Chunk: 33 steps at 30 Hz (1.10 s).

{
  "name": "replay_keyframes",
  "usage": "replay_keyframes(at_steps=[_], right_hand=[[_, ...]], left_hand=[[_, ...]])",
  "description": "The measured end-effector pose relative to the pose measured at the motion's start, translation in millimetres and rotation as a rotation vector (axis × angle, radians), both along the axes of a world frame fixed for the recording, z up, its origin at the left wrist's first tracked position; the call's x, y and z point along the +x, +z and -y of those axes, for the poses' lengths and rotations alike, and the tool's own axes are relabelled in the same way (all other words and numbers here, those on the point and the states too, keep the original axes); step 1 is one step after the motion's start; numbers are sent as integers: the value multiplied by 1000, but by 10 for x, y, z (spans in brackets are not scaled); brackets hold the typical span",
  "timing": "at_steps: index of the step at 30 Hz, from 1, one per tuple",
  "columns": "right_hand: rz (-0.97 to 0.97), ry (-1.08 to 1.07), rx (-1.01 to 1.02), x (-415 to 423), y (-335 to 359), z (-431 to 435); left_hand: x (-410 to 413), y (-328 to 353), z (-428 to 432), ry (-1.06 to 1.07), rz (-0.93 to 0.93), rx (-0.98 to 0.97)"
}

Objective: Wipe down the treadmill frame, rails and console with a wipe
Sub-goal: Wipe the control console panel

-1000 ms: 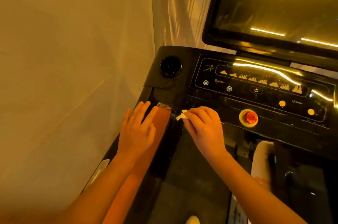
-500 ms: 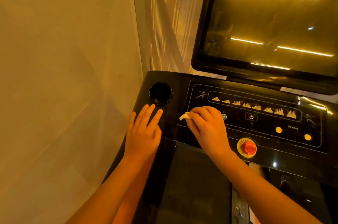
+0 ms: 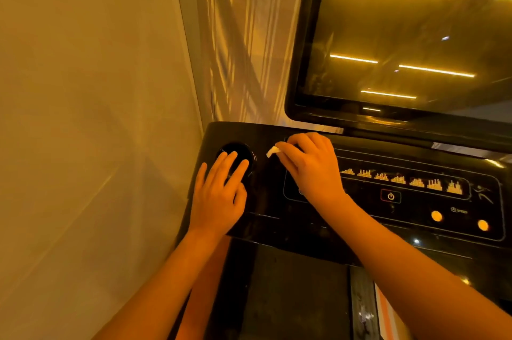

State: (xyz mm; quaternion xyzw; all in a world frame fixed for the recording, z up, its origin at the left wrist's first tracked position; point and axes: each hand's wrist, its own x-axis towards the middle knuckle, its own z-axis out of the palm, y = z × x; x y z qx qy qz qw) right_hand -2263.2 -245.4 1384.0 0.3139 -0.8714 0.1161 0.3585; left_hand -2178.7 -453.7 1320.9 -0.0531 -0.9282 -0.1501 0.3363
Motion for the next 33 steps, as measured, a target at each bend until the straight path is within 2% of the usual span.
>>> replay_keyframes(at_steps=[3, 6, 17, 20, 26, 33], right_hand=[[-14, 38, 136, -175, -42, -4], [88, 88, 234, -163, -238, -160], [241, 163, 171, 49, -229, -548], [214, 142, 181, 93, -249, -621], [161, 117, 172, 209, -367, -676], [165, 45, 211, 290, -374, -835]], left_hand=[[-153, -5, -28, 20, 13, 11], [-215, -41, -81, 32, 21, 9], [-425, 123, -515, -45, 41, 51], [-446, 158, -680, -57, 86, 93], [-295, -42, -792, -67, 125, 33], [-228, -91, -736, -44, 78, 25]])
